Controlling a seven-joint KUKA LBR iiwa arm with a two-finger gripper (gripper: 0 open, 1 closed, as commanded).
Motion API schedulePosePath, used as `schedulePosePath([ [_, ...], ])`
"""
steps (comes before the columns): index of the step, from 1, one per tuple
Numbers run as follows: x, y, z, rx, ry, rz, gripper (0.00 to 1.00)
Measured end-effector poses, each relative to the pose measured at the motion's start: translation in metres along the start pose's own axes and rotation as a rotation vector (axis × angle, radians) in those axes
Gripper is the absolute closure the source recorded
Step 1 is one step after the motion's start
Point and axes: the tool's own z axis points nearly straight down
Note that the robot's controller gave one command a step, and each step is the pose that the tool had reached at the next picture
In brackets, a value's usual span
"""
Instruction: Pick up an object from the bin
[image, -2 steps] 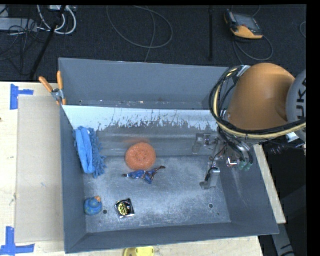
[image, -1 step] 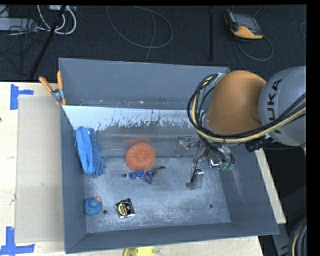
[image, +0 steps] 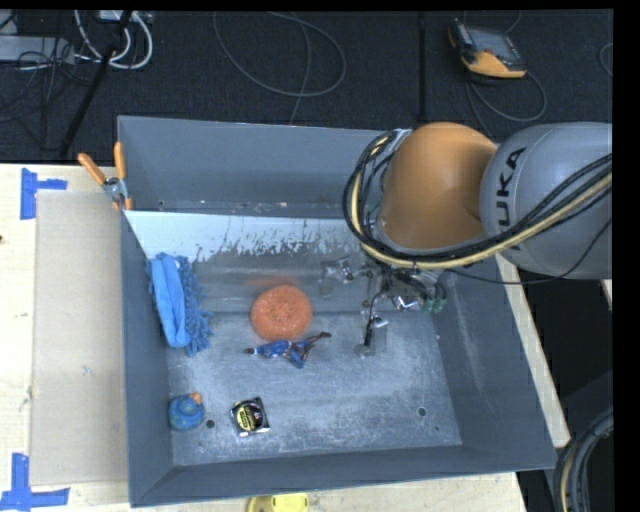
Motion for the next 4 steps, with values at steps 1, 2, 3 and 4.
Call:
schedulePosePath([
  [1,0.009,0.043,0.016,-0.001,0.006,0.138,0.0],
  [2,0.003,0.049,0.086,0.0,-0.001,0.125,0.0],
  [3,0.01,0.056,0.087,0.001,-0.005,0.214,1.0],
  [4,0.01,0.056,0.087,0.001,-0.005,0.214,1.0],
])
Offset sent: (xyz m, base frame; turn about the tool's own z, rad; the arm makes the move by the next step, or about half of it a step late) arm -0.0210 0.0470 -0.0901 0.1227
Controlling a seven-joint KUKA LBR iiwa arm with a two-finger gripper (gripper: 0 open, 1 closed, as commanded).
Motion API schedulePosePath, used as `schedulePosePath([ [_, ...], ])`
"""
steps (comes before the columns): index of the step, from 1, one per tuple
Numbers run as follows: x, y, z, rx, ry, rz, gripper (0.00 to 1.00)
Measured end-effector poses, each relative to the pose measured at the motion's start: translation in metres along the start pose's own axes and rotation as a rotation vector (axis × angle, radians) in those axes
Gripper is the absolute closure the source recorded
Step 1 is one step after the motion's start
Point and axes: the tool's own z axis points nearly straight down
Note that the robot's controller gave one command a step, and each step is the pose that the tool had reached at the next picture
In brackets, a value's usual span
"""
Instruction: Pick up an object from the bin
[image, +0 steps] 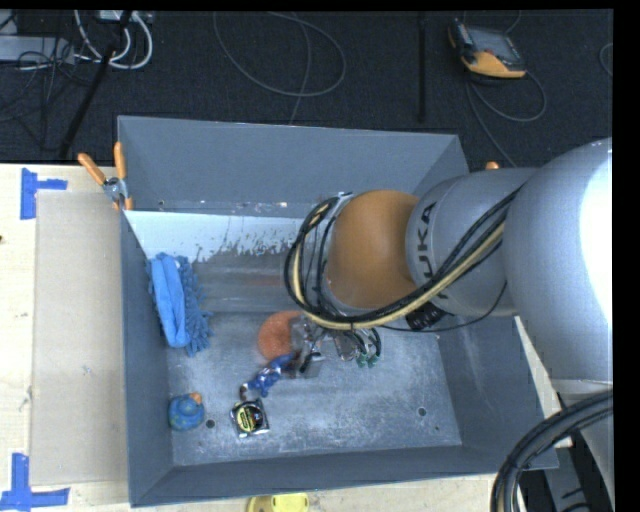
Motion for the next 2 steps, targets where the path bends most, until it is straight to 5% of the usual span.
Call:
schedulePosePath([
  [2,0.003,0.0,-0.021,0.0,0.013,0.0,1.0],
])
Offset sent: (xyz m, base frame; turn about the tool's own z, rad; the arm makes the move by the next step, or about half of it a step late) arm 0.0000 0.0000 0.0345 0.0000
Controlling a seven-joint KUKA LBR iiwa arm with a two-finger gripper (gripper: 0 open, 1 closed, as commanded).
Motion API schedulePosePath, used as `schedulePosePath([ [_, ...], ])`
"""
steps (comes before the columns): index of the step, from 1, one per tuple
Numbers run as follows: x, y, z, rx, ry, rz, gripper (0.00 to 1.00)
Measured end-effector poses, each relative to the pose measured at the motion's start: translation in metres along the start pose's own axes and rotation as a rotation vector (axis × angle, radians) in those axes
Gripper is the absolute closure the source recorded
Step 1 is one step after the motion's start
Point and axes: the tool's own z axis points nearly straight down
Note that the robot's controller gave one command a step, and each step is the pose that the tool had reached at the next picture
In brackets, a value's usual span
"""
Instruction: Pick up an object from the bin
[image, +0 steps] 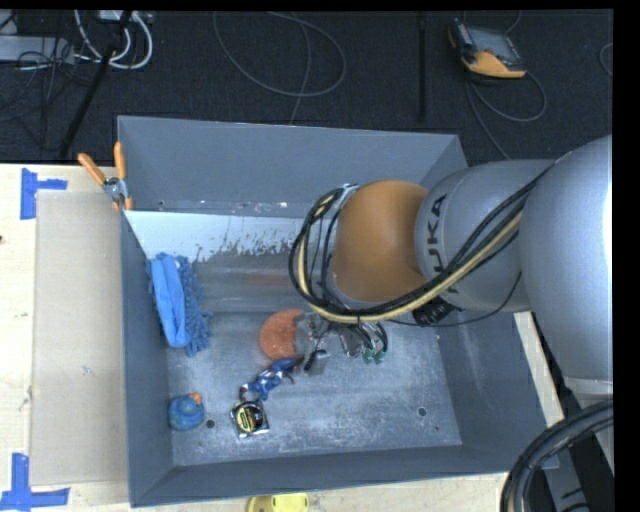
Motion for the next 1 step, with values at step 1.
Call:
schedulePosePath([
  [1,-0.0024,0.0,-0.0117,0.0,-0.008,0.0,1.0],
])
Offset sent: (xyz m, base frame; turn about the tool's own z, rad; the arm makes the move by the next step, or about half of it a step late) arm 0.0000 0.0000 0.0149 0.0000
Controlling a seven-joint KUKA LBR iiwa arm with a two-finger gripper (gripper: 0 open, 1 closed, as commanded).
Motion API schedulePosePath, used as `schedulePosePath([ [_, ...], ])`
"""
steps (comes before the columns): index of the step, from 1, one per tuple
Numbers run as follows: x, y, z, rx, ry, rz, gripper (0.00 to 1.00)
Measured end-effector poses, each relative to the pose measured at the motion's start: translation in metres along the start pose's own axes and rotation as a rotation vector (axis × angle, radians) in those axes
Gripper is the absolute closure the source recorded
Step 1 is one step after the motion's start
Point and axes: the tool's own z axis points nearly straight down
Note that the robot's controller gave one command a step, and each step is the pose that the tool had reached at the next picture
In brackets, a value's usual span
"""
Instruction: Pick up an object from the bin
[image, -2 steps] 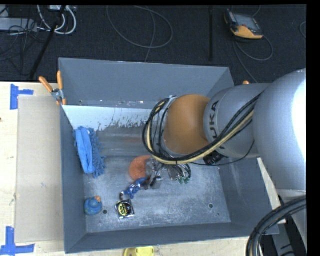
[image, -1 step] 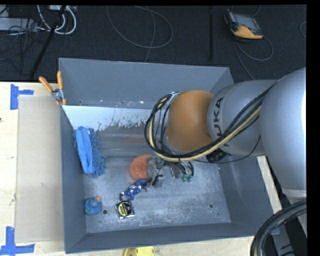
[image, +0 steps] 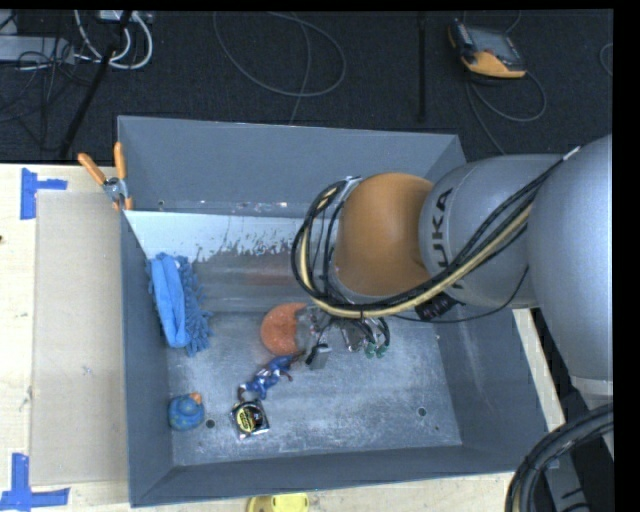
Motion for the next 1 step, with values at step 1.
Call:
schedulePosePath([
  [1,0.0001,0.0,-0.0046,0.0,0.0,0.0,1.0],
])
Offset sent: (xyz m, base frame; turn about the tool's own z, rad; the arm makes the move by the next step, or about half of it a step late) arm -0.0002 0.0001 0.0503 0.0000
